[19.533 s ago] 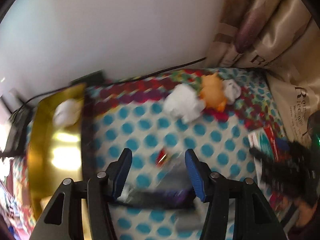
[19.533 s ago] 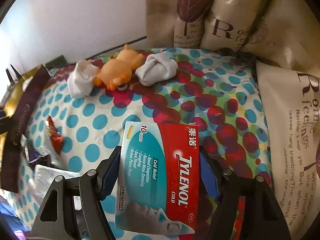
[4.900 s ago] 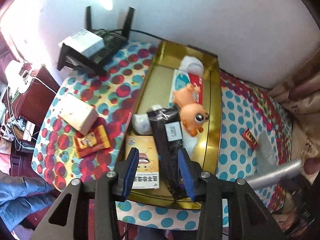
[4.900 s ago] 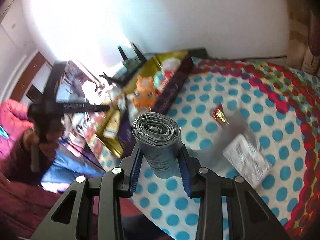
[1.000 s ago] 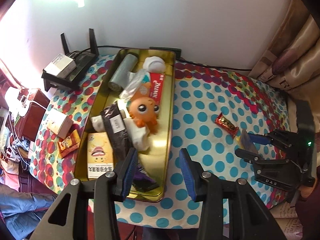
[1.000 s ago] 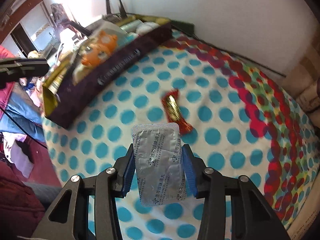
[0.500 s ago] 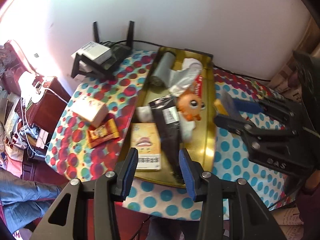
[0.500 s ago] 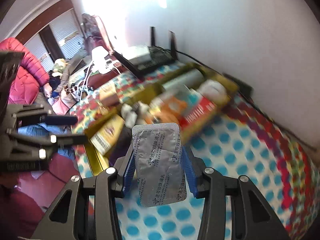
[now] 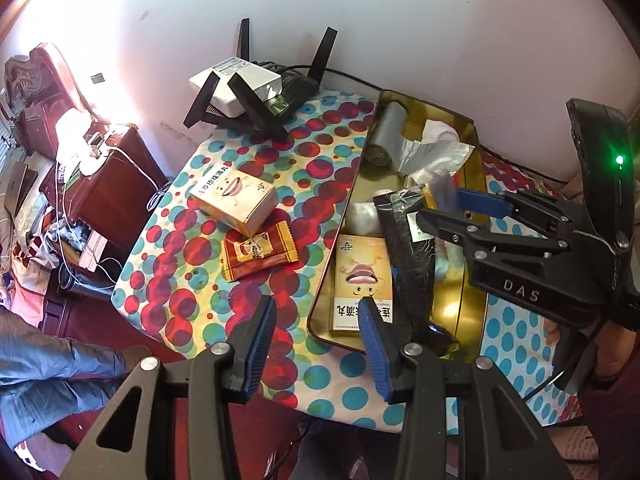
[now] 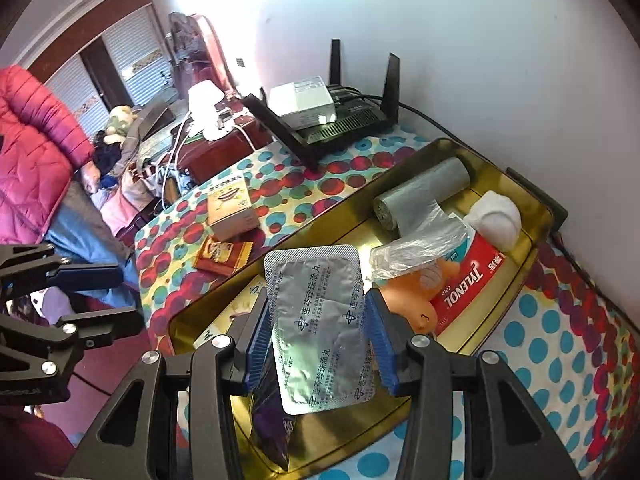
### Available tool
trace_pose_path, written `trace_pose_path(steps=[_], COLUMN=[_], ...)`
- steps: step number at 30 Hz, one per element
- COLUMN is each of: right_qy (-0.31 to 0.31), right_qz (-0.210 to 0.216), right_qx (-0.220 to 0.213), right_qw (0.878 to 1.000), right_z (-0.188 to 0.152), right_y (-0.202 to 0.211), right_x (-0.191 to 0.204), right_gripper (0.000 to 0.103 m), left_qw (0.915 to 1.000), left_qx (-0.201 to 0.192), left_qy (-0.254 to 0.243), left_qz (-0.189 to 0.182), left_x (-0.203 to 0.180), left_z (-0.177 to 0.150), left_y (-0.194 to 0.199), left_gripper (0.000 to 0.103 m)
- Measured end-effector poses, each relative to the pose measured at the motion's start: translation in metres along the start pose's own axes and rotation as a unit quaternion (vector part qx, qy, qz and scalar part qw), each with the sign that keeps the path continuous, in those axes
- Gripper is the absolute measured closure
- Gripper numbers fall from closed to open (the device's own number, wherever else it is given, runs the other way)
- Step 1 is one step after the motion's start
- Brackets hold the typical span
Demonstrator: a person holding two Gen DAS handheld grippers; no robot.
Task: Organize objects
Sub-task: 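Carry the silver blister pack into the gold tray and release it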
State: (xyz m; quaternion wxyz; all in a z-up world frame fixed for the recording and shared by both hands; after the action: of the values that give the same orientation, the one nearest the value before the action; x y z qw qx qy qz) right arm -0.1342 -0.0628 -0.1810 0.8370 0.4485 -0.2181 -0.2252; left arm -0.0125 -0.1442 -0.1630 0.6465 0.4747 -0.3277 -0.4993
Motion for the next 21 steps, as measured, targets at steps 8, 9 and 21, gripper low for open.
trace_pose_path(steps=[8,9,21], right_qy=[-0.041,-0.044,-0.151], right_qz=[-0.003,-0.006,-0.091], right_qx=[-0.032,-0.038,-0.024], right_qw=[0.999,0.998,0.984], right_z=[-0.014,-0.018,-0.146], right_y=[0.027,0.036,0.109], right_x=[-0.017,-0.021,-0.130], right_gripper=[0.045,0.042,0.037], left_qw=[0.9990,0.9985,0.9852], left_qx=[-0.002,-0.003,0.015], left_qy=[-0.040,-0.049,-0.149], left_qz=[-0.018,-0.023,-0.083], left_x=[-0.037,-0.046,-0.196], left_z=[0.010,0.011,0.015], left_y=[-0.006,-0.006,-0.017], left_gripper=[0.060,0.060,0.060])
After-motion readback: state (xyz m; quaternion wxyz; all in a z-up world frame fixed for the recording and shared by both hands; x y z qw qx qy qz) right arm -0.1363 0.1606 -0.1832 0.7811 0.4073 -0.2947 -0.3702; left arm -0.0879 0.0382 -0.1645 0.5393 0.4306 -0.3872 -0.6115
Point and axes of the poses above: each gripper's, at about its wrist camera, not at the fingertips, and y roughly against the way its jaws point, x to its left, z to its top, the point moved 8 cm from there along -y, roughly the way its jaws point, and after that the axes turned 5 degrees about x, right-handed, at the moved point
